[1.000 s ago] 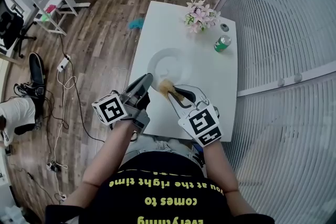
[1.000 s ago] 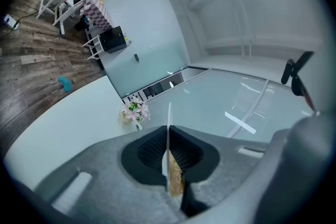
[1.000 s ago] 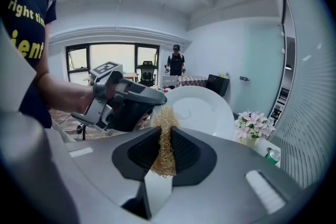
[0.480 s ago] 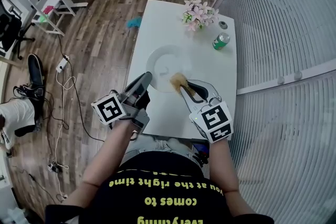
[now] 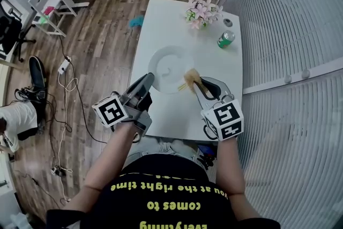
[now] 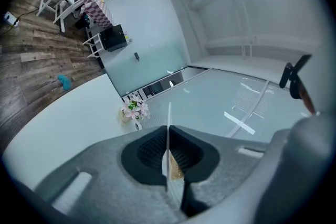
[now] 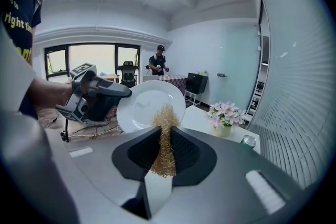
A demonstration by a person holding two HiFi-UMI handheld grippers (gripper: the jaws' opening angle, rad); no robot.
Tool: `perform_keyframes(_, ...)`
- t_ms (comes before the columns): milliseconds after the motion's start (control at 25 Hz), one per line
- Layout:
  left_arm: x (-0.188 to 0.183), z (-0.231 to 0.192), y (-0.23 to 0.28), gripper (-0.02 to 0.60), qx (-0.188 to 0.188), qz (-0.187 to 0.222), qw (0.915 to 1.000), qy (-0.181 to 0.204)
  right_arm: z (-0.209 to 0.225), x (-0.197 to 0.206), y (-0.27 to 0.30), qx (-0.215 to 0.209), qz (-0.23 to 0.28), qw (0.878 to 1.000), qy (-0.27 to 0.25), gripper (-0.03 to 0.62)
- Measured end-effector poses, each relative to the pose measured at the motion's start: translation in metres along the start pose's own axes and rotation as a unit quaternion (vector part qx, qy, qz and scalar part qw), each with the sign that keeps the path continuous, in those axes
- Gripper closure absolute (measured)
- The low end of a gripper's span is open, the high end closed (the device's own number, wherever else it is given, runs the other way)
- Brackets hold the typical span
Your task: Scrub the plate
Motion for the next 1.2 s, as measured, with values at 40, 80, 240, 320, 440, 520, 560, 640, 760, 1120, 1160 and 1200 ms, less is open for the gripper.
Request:
perform_keyframes(40,0.0,0.0,0.0,0.566,-0.002,0.001,1.0,0.0,-0.003,0.001,0.001,-0.005,-0.001,1.0,0.0,0.534)
perform_keyframes(80,-0.001,-0.001,-0.001,0.566,-0.004,0.001,1.0,0.001,-0.007,0.001,0.002,-0.01,-0.001,1.0,-0.001,0.534)
perform_keyframes(240,-0.003,-0.001,-0.002,0.566,-0.005,0.003,1.0,0.005,-0.021,0.0,0.005,-0.031,-0.001,0.999,-0.006,0.534)
perform_keyframes(320,-0.003,-0.001,-0.001,0.566,-0.006,0.003,1.0,0.007,-0.026,-0.001,0.007,-0.041,-0.001,0.999,-0.011,0.534)
perform_keyframes(440,-0.001,-0.002,0.0,0.566,-0.01,0.004,0.9999,0.005,-0.034,-0.003,0.009,-0.055,-0.001,0.998,-0.019,0.534)
perform_keyframes(520,0.0,-0.001,0.003,0.566,-0.009,0.004,0.9999,0.005,-0.037,-0.003,0.01,-0.063,0.002,0.998,-0.024,0.534)
perform_keyframes(560,0.001,-0.002,0.004,0.566,-0.01,0.004,0.9999,0.007,-0.039,-0.004,0.01,-0.069,0.003,0.997,-0.026,0.534)
perform_keyframes(640,0.002,-0.002,0.005,0.566,-0.016,0.002,0.9998,0.01,-0.043,-0.003,0.011,-0.082,0.005,0.996,-0.027,0.534)
perform_keyframes(760,0.003,-0.002,0.004,0.566,-0.017,0.001,0.9998,0.011,-0.049,-0.004,0.011,-0.096,0.01,0.995,-0.03,0.534)
perform_keyframes(1120,0.003,-0.002,0.006,0.566,-0.014,-0.006,0.9999,0.006,-0.025,0.002,0.009,-0.066,0.002,0.998,-0.015,0.534)
perform_keyframes(1160,0.003,-0.002,0.006,0.566,-0.012,-0.008,0.9999,0.007,-0.021,0.002,0.008,-0.059,0.001,0.998,-0.012,0.534)
perform_keyframes(1200,0.004,-0.002,0.006,0.566,-0.012,-0.01,0.9998,0.009,-0.017,0.002,0.007,-0.051,0.0,0.999,-0.01,0.534)
Point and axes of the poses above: the fingertips, and each gripper's own axes: y forward along the fingers, z to its right, x out of its underside, the point moved 8 cm from there along -y, backward along the fingers, and after that the axes turned 4 degrees about -z, right-handed, at the moved point
